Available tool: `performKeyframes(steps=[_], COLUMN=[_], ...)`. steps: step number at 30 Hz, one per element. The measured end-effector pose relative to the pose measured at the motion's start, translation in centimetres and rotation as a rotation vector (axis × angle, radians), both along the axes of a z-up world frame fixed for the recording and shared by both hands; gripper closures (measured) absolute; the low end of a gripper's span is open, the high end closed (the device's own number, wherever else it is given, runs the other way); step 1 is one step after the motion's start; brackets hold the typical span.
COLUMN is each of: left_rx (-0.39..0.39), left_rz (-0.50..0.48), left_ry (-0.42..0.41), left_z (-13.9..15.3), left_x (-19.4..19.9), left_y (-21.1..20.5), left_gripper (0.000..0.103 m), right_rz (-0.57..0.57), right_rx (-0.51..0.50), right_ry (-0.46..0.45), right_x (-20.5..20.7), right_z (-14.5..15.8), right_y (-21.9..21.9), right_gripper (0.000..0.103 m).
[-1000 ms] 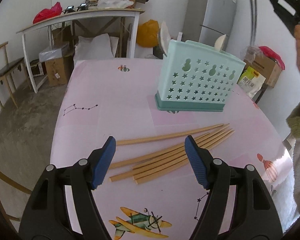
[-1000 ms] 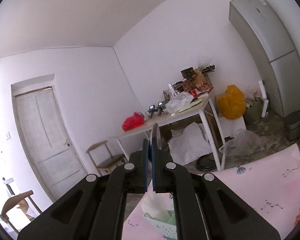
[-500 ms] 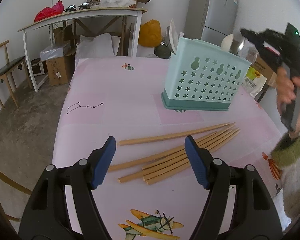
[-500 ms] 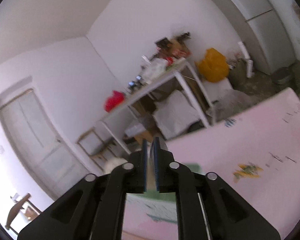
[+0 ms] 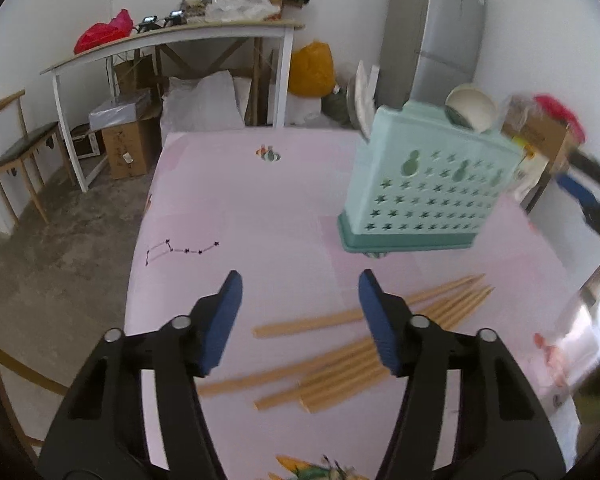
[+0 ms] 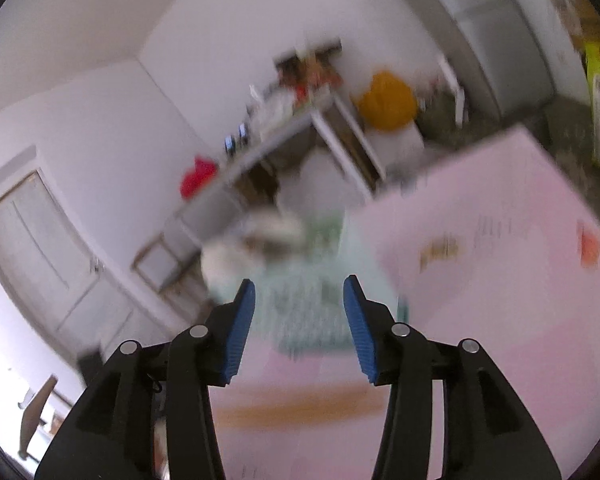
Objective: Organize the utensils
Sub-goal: 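Carry the large metal spoon over the holder and open the right tool, then move both tools down onto the wooden chopsticks and close them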
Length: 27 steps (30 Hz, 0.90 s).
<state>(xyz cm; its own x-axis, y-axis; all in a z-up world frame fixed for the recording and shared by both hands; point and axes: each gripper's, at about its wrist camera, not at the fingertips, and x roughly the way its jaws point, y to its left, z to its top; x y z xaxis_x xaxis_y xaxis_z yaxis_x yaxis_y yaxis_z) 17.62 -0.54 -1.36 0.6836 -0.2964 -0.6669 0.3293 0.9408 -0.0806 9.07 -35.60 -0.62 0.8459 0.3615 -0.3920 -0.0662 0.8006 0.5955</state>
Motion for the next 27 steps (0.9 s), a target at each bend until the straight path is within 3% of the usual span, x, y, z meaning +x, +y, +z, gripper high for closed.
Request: performKeyframes(steps=[5, 10, 16, 22, 27], left_rx=[0.183, 0.298, 0.248, 0.083, -0.053], left_rz=[-0.003, -0.024, -0.031, -0.062, -0.082], left_ry=[0.088, 0.085, 0.149, 0.279, 0.372], left_z=[-3.3, -4.9, -4.7, -4.5, -4.7], left_x=[3.5, 4.0, 2.5, -0.3, -3.0], left_y=[-2.3, -4.0, -3.9, -2.4, -2.0], left_gripper=[0.085, 0.097, 0.103, 0.103, 0.103], right_rz=[0.09, 0.104, 0.117, 0.101, 0.079], right_rx=[0.039, 0.026, 0.032, 0.025, -0.007], right_ry=[0.243, 0.384, 0.427, 0.435, 0.44], right_x=[-0.5, -0.9, -0.5, -0.3, -0.4], right_z=[-5.7, -9.2, -10.0, -10.2, -9.9], right_y=[4.0, 6.5, 7.8, 8.3, 8.7], right_gripper=[0.058, 0.058, 0.059, 0.062, 0.072])
